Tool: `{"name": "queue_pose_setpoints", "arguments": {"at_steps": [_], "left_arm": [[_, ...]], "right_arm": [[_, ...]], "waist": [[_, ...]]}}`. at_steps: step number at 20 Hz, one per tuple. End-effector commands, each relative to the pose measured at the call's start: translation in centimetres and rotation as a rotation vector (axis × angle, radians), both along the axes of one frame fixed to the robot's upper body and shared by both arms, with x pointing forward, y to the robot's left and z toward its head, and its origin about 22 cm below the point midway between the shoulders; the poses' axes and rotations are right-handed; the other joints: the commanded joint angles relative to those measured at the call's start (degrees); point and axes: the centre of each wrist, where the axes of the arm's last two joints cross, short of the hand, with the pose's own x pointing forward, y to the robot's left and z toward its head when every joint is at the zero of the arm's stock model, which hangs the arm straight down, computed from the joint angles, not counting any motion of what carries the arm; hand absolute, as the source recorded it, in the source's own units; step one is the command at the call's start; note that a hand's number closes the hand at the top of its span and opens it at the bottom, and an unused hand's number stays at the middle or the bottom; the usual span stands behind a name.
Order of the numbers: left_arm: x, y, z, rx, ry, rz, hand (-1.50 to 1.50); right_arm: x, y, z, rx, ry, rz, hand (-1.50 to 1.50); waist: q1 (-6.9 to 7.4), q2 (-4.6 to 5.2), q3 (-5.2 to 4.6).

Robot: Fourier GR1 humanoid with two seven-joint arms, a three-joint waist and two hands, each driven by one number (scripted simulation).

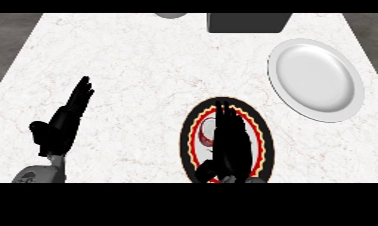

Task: Pick the can from the plate and place it in the plate

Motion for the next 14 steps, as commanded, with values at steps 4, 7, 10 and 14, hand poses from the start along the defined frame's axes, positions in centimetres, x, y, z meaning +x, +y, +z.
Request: {"name": "queue_pose_setpoints", "arguments": {"at_steps": [4, 7, 10, 14], "left_arm": [[-0.7, 0.0, 0.6, 0.000, 0.008, 0.000, 0.00], [-1.3, 1.5, -1.6, -0.006, -0.003, -0.006, 0.00], [0.1, -1.3, -0.1, 0.000, 0.005, -0.002, 0.00], [-1.1, 1.3, 1.6, 0.008, 0.007, -0.011, 0.00]], "right_arm": [[0.2, 0.6, -3.0, -0.053, 0.082, -0.093, -1.50], [2.8, 0.1, -1.6, 0.027, 0.108, -0.042, 1.50], [1.2, -0.6, -3.2, 0.012, 0.096, 0.040, 1.50], [3.3, 1.2, -3.5, 0.020, 0.065, 0.021, 1.50]], "waist": [[0.26, -0.03, 0.02], [0.22, 0.07, 0.00], [-0.12, -0.05, 0.01], [0.57, -0.03, 0.03]]}}
